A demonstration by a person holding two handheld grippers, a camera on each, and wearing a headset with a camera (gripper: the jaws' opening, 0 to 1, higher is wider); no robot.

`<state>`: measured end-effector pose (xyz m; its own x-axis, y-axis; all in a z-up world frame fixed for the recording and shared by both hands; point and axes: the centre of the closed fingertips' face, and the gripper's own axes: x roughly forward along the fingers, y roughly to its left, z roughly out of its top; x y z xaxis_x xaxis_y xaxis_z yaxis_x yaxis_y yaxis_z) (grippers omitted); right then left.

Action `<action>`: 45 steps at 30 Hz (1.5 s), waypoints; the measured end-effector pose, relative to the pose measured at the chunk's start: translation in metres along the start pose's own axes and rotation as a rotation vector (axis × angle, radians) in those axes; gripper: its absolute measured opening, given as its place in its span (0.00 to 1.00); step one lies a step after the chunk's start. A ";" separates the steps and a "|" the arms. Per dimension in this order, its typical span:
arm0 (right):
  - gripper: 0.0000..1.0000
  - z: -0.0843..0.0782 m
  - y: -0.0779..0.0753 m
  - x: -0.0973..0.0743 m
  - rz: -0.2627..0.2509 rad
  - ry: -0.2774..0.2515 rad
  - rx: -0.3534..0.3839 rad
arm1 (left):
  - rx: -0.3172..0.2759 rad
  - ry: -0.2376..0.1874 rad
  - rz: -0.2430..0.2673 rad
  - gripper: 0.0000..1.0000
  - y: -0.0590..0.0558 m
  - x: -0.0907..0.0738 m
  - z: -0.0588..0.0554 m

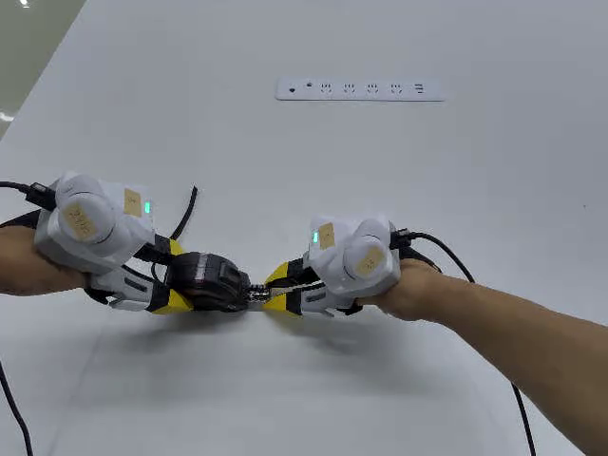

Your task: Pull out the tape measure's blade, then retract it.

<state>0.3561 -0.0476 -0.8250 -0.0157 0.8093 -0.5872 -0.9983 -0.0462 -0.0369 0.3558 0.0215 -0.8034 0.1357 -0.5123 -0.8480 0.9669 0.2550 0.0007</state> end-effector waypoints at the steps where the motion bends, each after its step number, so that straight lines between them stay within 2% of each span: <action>1: 0.09 0.000 0.000 -0.001 0.002 0.000 0.001 | -0.002 -0.001 0.000 0.29 0.000 0.000 0.000; 27: 0.09 -0.020 -0.003 -0.029 0.020 0.015 -0.029 | -0.028 -0.011 0.014 0.29 0.000 -0.001 0.001; 45: 0.09 -0.035 -0.005 -0.052 0.030 0.018 -0.005 | -0.037 -0.016 0.014 0.29 0.000 0.000 0.002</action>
<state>0.3635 -0.1097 -0.8223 -0.0446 0.7969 -0.6025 -0.9971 -0.0730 -0.0228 0.3562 0.0200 -0.8024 0.1528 -0.5214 -0.8395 0.9564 0.2920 -0.0073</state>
